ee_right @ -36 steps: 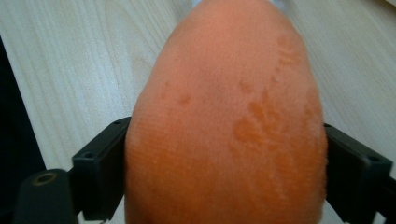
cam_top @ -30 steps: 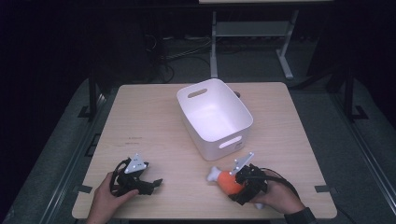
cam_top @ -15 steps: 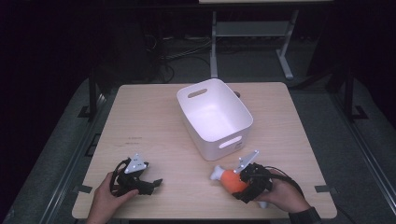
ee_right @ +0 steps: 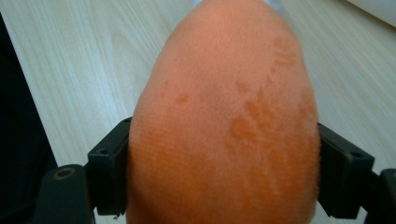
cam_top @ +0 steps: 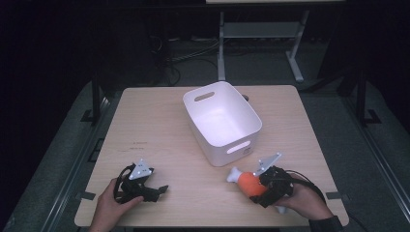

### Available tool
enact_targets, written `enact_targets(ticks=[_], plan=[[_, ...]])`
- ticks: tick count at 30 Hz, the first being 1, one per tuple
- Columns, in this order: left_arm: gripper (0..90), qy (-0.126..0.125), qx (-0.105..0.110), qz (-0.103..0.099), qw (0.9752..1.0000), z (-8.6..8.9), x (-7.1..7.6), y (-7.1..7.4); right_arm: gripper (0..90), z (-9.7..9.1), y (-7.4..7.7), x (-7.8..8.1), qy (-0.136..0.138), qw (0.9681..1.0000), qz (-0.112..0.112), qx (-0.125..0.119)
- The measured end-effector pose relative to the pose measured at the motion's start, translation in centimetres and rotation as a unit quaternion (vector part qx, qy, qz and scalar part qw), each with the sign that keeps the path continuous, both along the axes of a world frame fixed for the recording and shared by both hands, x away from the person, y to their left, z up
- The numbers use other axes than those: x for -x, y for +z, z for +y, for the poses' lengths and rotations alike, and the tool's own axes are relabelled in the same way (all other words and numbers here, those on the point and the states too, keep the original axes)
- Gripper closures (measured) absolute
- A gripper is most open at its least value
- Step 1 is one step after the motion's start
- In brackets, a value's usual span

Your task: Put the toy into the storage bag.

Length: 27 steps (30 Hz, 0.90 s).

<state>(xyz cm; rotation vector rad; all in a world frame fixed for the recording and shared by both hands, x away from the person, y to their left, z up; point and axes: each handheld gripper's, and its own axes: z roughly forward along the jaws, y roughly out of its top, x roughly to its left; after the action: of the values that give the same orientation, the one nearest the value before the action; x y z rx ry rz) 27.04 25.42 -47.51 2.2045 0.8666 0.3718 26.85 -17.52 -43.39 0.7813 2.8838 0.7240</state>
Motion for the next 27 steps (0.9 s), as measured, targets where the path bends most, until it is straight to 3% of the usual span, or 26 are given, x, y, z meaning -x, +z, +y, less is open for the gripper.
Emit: enact_targets(ticks=[17, 27], plan=[[12.7, 0.0, 0.0, 0.0, 1.0, 0.0, 0.0, 0.0, 20.5, -3.7, 0.6, 0.3, -0.046, 0.9989, -0.005, -0.009], [12.7, 0.0, 0.0, 0.0, 1.0, 0.0, 0.0, 0.0, 20.6, -6.2, 1.1, 0.2, -0.08, 0.9966, -0.013, -0.018]])
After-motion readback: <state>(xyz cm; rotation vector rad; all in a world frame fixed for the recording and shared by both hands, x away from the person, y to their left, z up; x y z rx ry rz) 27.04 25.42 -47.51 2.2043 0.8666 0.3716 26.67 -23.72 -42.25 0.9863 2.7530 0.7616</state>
